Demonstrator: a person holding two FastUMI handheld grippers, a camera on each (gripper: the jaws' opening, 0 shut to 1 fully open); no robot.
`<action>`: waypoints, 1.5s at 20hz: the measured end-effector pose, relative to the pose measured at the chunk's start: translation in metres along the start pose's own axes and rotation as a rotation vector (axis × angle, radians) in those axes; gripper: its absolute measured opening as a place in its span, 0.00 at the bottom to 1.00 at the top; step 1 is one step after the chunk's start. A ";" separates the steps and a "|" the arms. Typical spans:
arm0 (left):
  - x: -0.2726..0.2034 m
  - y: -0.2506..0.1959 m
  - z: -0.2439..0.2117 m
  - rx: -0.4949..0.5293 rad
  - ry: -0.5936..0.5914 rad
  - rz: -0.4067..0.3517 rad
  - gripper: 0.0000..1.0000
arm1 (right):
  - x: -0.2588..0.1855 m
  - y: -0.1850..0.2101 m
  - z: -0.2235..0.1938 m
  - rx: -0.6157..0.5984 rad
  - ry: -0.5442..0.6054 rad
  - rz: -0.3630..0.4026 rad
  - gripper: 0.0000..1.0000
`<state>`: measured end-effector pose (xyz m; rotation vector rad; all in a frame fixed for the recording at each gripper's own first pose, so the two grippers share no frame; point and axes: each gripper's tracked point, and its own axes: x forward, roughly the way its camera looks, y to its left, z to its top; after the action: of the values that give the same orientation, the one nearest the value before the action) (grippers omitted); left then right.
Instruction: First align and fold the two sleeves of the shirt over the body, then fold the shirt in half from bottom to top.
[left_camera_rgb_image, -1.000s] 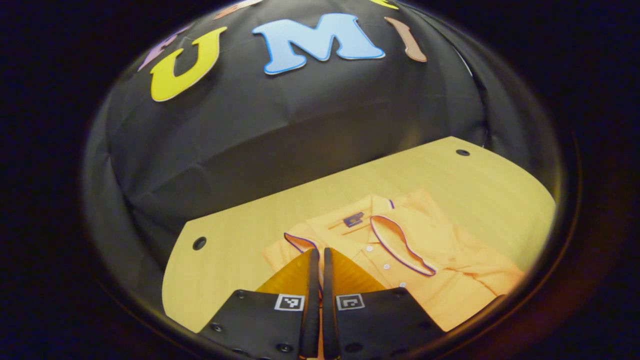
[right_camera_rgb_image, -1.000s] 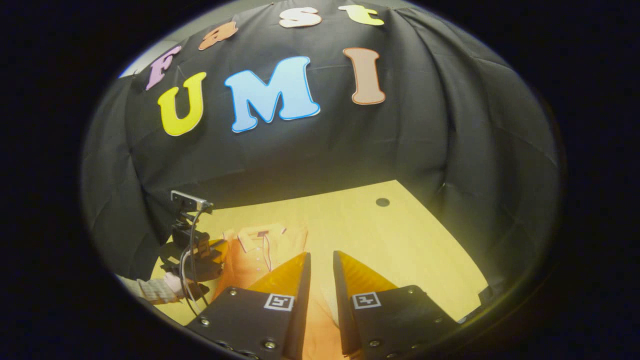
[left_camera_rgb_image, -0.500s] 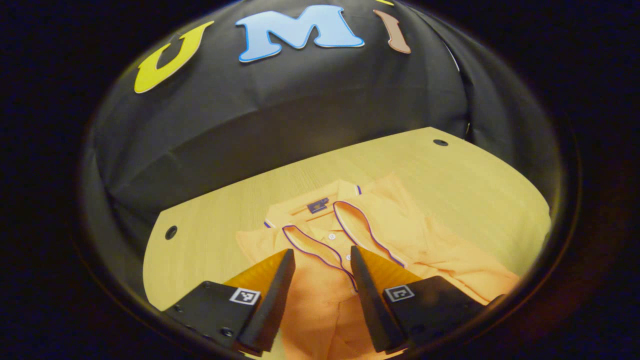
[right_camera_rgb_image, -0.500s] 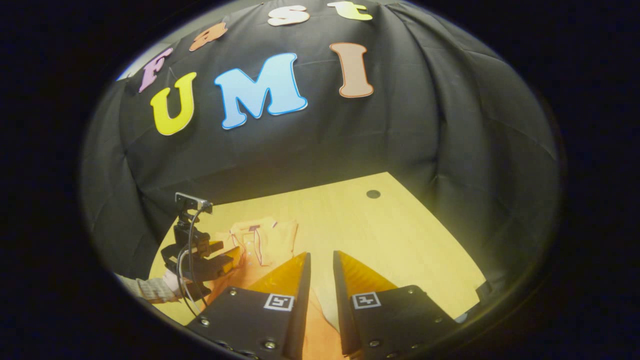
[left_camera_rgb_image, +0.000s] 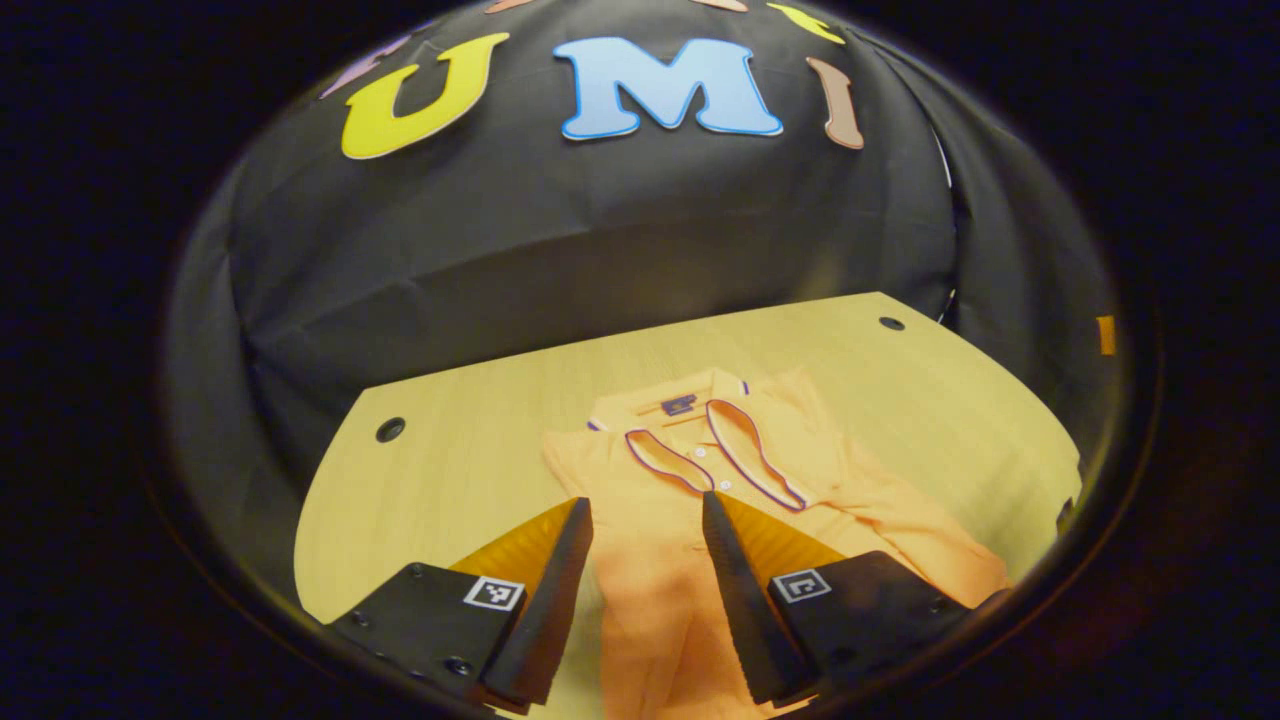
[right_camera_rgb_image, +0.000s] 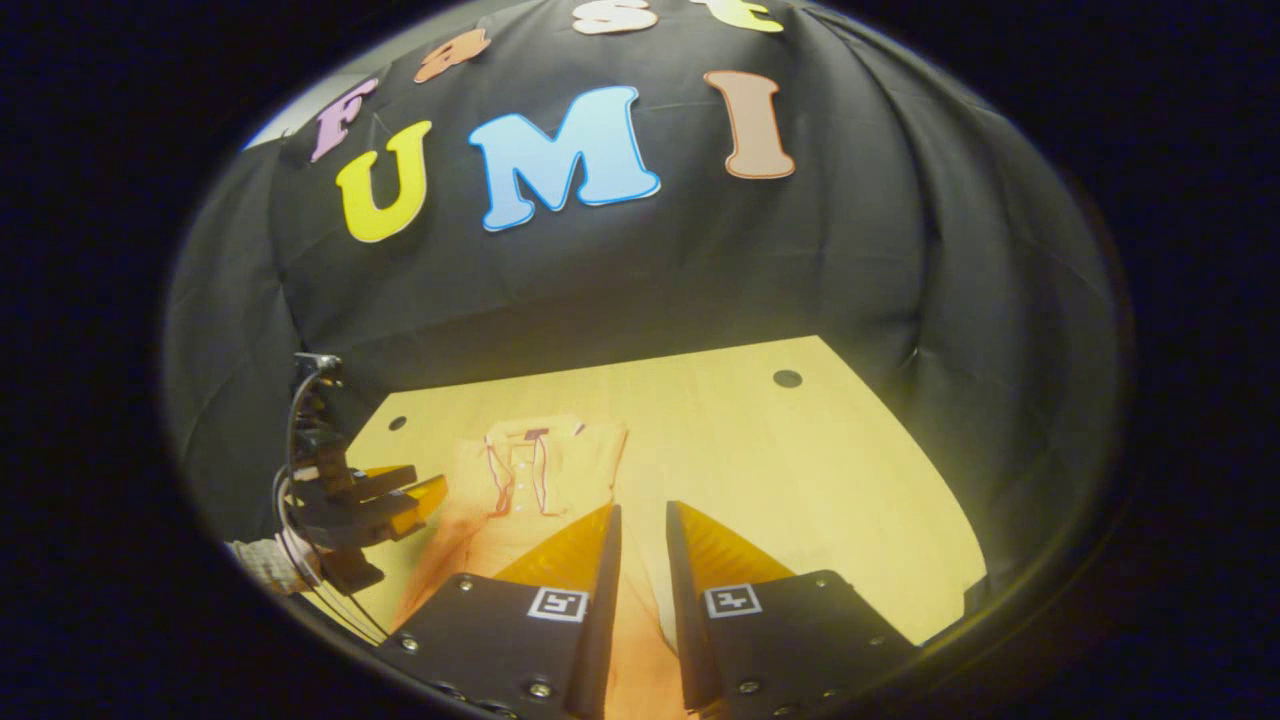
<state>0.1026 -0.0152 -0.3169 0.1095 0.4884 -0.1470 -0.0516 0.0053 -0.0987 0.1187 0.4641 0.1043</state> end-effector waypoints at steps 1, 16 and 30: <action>-0.012 0.006 -0.004 -0.006 -0.001 0.007 0.81 | 0.002 0.002 -0.006 -0.009 0.010 0.011 0.28; -0.141 0.014 -0.120 -0.059 0.144 0.008 0.96 | 0.013 0.010 -0.127 -0.071 0.288 0.084 0.64; -0.195 -0.011 -0.229 -0.110 0.402 -0.042 0.96 | -0.019 -0.010 -0.250 -0.194 0.672 0.039 0.87</action>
<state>-0.1746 0.0283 -0.4264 0.0203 0.8984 -0.1395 -0.1803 0.0155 -0.3138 -0.1047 1.1186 0.2289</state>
